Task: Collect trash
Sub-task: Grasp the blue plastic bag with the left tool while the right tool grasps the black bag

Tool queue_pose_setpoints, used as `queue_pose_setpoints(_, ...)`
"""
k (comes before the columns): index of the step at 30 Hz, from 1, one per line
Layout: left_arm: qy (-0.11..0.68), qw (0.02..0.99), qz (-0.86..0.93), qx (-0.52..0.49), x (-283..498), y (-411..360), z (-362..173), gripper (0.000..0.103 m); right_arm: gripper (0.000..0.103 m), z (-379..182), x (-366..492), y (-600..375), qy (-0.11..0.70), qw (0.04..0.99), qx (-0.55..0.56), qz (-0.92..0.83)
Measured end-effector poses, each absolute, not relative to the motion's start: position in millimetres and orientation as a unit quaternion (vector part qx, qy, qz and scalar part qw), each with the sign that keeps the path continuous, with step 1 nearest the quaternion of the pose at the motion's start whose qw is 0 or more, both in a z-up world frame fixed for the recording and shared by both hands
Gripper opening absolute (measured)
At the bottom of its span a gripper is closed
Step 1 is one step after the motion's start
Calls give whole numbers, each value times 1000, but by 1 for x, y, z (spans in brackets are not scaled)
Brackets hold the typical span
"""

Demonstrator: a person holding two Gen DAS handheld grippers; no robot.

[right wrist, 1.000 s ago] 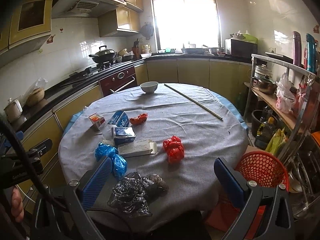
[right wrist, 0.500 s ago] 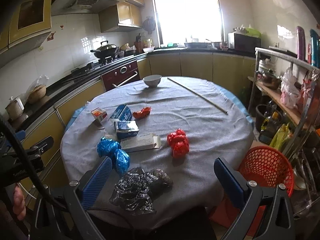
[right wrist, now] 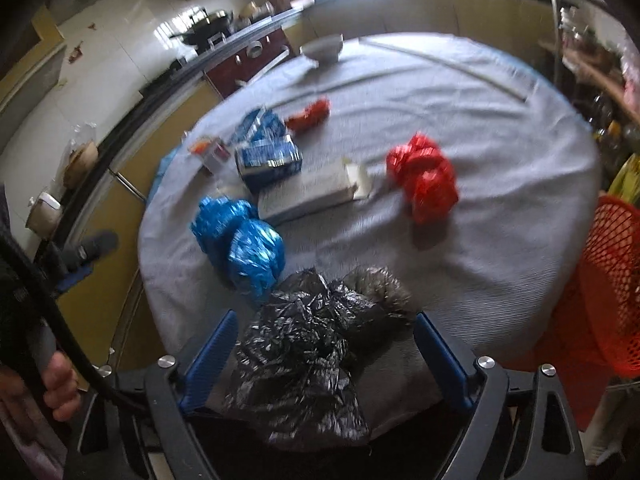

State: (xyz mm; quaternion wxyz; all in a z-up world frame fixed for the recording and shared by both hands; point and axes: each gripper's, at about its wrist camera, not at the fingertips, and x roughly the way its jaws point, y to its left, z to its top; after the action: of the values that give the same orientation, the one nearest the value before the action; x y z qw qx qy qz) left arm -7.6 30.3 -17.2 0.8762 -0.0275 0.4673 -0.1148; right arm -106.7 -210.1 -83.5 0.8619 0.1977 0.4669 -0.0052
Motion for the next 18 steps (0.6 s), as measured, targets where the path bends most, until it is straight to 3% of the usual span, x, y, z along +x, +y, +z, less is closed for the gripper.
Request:
queue_pose_setpoints(5, 495, 858, -138, -27, 17, -2, -31, 103, 73, -114, -89, -212, 525, 821, 224, 0)
queue_pose_setpoints(7, 512, 845, -150, -24, 26, -18, -42, 91, 63, -118, -90, -215, 517, 824, 231, 5)
queue_pose_setpoints(8, 520, 840, -153, -25, 29, -22, -46, 87, 52, -118, -89, -217, 516, 824, 235, 11)
queue_pose_setpoints(12, 551, 816, -171, -25, 34, -42, -66, 62, 45, -129, -92, -232, 513, 816, 264, 28)
queue_pose_setpoints(18, 542, 822, -176, -13, 27, -48, -71, 48, 44, -115, -111, -260, 483, 829, 281, 26)
